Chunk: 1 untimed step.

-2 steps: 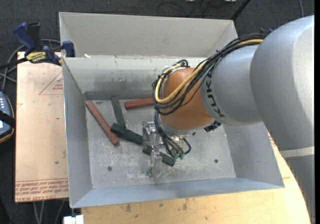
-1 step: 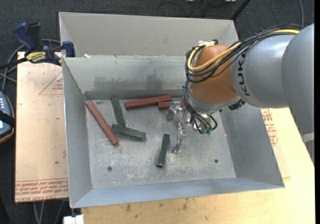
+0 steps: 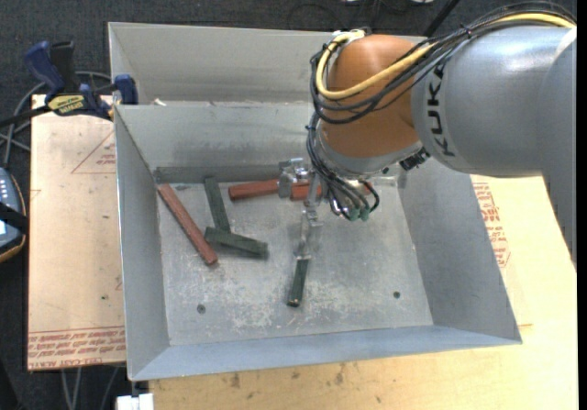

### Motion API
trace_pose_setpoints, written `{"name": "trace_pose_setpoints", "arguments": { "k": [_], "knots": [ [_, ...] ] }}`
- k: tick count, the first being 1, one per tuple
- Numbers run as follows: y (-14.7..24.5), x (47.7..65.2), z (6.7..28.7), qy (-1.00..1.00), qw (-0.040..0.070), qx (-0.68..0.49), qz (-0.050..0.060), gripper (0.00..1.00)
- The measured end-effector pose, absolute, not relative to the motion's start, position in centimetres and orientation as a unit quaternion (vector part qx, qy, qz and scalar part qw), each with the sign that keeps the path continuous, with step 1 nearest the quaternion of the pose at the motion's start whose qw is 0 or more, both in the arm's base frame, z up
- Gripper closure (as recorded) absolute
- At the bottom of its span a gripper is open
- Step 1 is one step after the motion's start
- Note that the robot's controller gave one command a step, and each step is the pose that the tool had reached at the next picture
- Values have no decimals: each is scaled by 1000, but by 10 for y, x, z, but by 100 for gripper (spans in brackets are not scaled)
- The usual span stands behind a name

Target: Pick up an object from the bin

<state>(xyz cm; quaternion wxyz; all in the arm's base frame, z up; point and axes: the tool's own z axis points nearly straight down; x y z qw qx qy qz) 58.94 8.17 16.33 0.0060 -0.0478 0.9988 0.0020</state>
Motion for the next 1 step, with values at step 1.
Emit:
{"name": "trace_pose_setpoints", "arguments": {
  "k": [1],
  "knots": [
    [112, 551, 67, 993, -3, -118, 1, 0]
  ]
}}
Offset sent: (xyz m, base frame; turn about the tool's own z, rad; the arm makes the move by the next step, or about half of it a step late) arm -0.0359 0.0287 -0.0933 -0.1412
